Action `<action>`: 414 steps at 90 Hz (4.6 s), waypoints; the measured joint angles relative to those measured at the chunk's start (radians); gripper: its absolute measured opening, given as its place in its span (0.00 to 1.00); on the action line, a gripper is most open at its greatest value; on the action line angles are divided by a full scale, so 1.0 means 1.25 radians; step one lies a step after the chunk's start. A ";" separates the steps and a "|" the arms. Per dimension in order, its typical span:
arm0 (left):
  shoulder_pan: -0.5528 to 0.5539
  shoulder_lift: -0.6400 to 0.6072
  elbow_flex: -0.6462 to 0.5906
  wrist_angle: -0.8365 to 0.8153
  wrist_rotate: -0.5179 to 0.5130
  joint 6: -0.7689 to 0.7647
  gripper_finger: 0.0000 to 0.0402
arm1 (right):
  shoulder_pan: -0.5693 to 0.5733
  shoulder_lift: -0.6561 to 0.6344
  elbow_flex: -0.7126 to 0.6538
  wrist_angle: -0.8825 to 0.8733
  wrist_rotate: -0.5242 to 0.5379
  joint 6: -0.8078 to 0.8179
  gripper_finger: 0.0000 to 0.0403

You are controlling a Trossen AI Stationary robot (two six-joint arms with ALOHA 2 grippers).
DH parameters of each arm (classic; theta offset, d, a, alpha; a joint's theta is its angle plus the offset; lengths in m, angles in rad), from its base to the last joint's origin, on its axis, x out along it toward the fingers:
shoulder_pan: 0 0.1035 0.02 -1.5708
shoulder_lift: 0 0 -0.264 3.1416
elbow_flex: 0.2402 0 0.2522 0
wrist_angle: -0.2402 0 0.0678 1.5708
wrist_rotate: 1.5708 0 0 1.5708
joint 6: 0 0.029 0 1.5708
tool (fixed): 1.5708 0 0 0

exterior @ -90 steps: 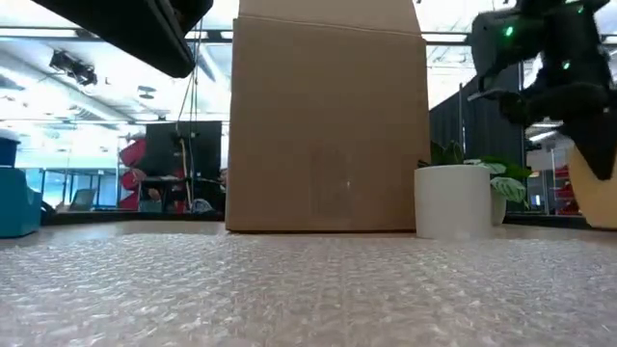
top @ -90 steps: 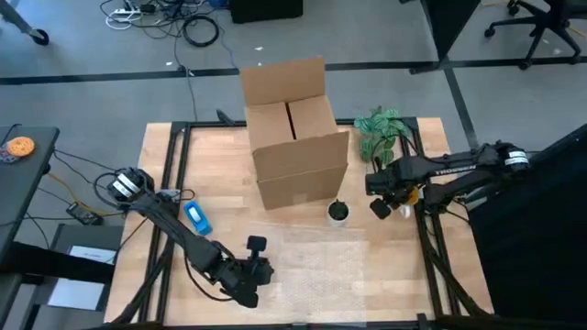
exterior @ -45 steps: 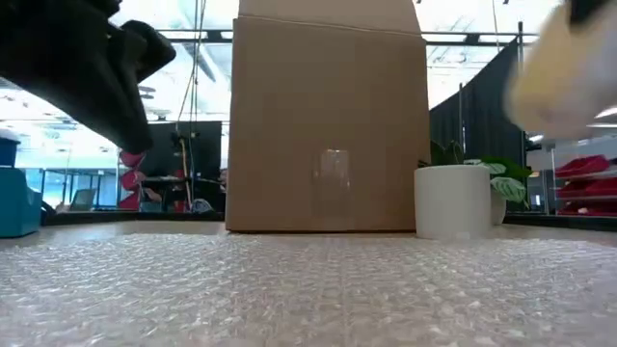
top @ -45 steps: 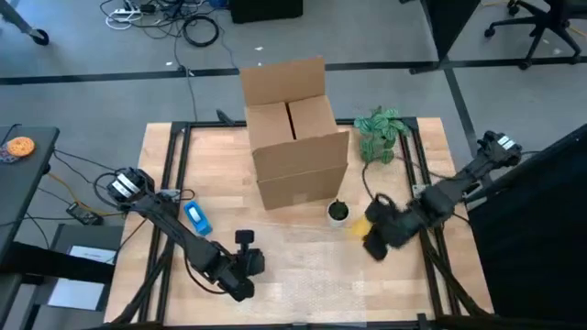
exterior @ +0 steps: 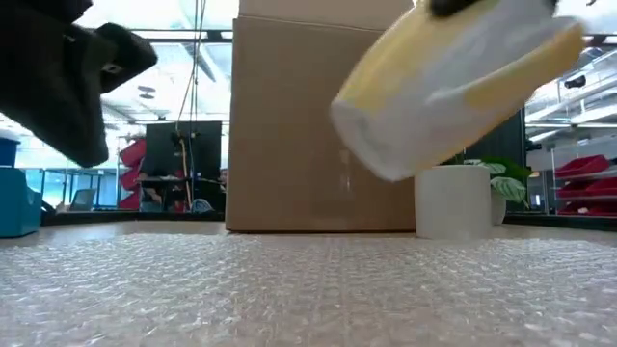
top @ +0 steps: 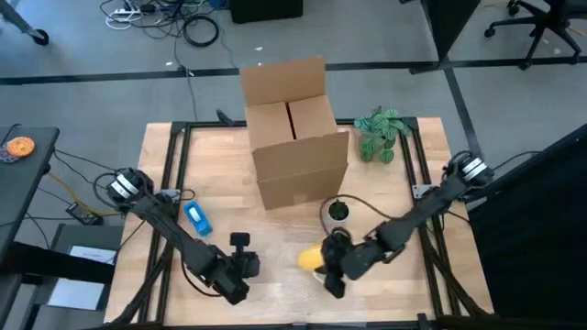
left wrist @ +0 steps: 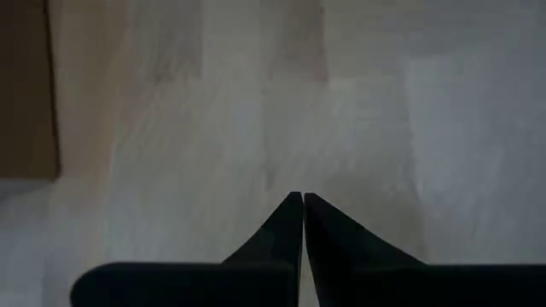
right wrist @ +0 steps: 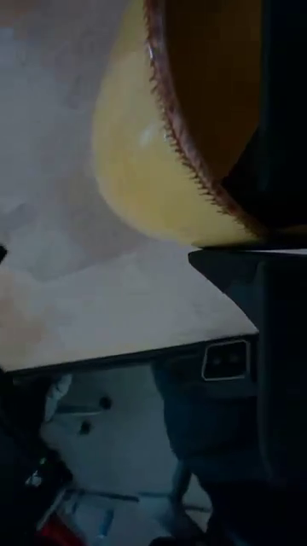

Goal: Wrap mug
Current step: Wrap the yellow mug with the transparent bubble wrap

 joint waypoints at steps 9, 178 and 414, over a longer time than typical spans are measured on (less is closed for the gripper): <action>-0.018 0.000 0.000 -0.024 -0.002 -0.020 0.00 | -0.004 0.050 0.087 -0.009 0.004 -0.127 0.00; -0.070 0.002 0.001 0.078 0.021 0.029 0.00 | -0.026 0.371 0.512 -0.539 -0.153 -0.581 0.01; -0.031 0.101 0.001 0.147 -0.048 0.006 0.00 | -0.003 -0.131 -0.340 -0.292 0.025 0.339 0.21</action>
